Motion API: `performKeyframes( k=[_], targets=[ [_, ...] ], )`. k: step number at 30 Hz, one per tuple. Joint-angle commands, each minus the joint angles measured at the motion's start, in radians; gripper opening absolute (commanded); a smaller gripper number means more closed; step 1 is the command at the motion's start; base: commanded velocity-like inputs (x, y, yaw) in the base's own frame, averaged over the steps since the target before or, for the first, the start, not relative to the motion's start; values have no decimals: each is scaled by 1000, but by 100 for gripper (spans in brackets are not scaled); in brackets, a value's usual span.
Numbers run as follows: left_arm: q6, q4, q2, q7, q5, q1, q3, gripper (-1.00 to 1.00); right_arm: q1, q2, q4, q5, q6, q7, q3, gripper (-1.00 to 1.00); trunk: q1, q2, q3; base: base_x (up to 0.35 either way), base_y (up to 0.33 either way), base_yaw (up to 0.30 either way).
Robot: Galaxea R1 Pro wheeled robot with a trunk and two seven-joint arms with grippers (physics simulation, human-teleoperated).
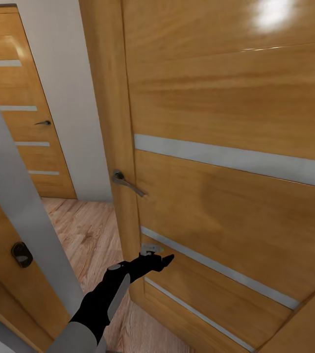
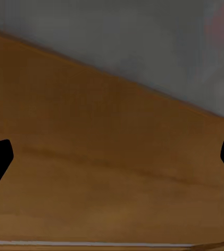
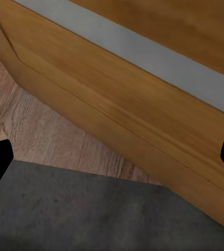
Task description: Move the two storage containers from the living room to the garage. In the garage, place one container on the floor and stack the other container on top of it (either order is fine).
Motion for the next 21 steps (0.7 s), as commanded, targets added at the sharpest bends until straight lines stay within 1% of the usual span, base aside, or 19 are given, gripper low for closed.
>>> performKeyframes(
  k=[1, 3, 8, 11, 14, 15, 17, 20, 21],
  targets=[
    [10, -4, 0, -3, 11, 0, -2, 100, -1, 0, 1, 0, -2, -7, 6, 100, 0, 0, -1, 0, 0, 0],
    [10, -10, 0, -7, 11, 0, -8, 100, -1, 0, 1, 0, -2, -7, 6, 100, 0, 0, -1, 0, 0, 0],
    [11, -32, 0, -14, 13, 0, -35, 100, -1, 0, 1, 0, -2, -7, 6, 100, 0, 0, -1, 0, 0, 0],
    [12, -57, 0, -15, 27, -1, -64, 100, -1, 0, 1, 0, -2, -7, 6, 100, 0, 0, -1, 0, 0, 0],
    [12, -72, 0, -15, 69, -1, -92, 100, -1, 0, 1, 0, -2, -7, 6, 100, 0, 0, -1, 0, 0, 0],
    [11, -83, 0, -15, 110, -1, -109, 100, -1, 0, 1, 0, -2, -7, 6, 100, 0, 0, -1, 0, 0, 0],
    [11, -97, 0, -15, 149, -1, -124, 100, -1, 0, 1, 0, -2, -7, 6, 100, 0, 0, -1, 0, 0, 0],
    [12, -123, 0, -15, 197, -1, -148, 100, -1, 0, 1, 0, -2, -7, 6, 100, 0, 0, -1, 0, 0, 0],
    [12, -127, 0, -15, 203, -1, -151, 100, -1, 0, 1, 0, -2, -7, 6, 100, 0, 0, -1, 0, 0, 0]
  ],
)
